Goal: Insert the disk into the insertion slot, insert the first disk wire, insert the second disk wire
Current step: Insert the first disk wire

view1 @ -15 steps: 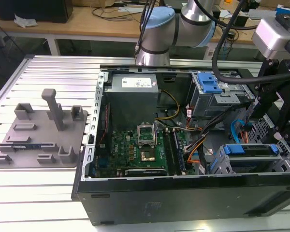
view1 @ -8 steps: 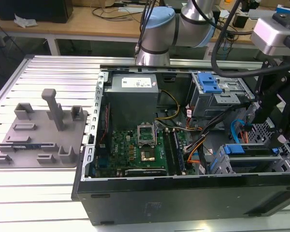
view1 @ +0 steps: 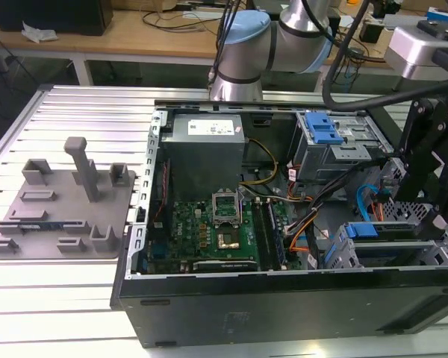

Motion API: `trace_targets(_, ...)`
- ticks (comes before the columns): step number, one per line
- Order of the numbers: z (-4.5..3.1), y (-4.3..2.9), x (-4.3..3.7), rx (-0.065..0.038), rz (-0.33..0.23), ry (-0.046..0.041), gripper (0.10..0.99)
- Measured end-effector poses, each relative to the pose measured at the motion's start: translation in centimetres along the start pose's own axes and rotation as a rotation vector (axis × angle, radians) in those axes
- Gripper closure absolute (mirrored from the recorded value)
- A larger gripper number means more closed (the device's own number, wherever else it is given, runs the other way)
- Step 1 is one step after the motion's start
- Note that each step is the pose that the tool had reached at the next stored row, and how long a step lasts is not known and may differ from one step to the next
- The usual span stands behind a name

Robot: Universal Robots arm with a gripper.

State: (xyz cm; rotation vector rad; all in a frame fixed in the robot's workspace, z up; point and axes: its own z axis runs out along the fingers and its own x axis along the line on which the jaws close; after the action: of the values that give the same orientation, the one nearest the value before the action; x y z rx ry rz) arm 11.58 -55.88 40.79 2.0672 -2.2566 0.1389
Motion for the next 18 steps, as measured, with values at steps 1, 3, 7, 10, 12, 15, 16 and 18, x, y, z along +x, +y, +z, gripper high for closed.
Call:
trace_targets(1, -0.02, 0.02, -0.36, 0.003, 0.000, 0.0329, 0.522)
trace_targets(3, -0.17, 0.16, -1.89, 0.006, 0.000, 0.0642, 0.522)
trace_targets(7, -0.45, 0.37, -4.26, 0.006, 0.000, 0.0686, 0.522)
trace_targets(10, -0.64, 0.42, -6.71, 0.008, 0.000, 0.0991, 0.522)
trace_targets(12, -0.68, 0.25, -7.24, 0.008, -0.001, 0.1575, 0.522)
trace_targets(15, -0.68, -0.12, -7.91, 0.010, -0.002, 0.2124, 0.522)
trace_targets(16, -0.60, -0.53, -8.24, 0.010, -0.002, 0.2168, 0.522)
trace_targets(18, -0.30, -2.25, -8.86, 0.008, -0.002, 0.2175, 0.522)
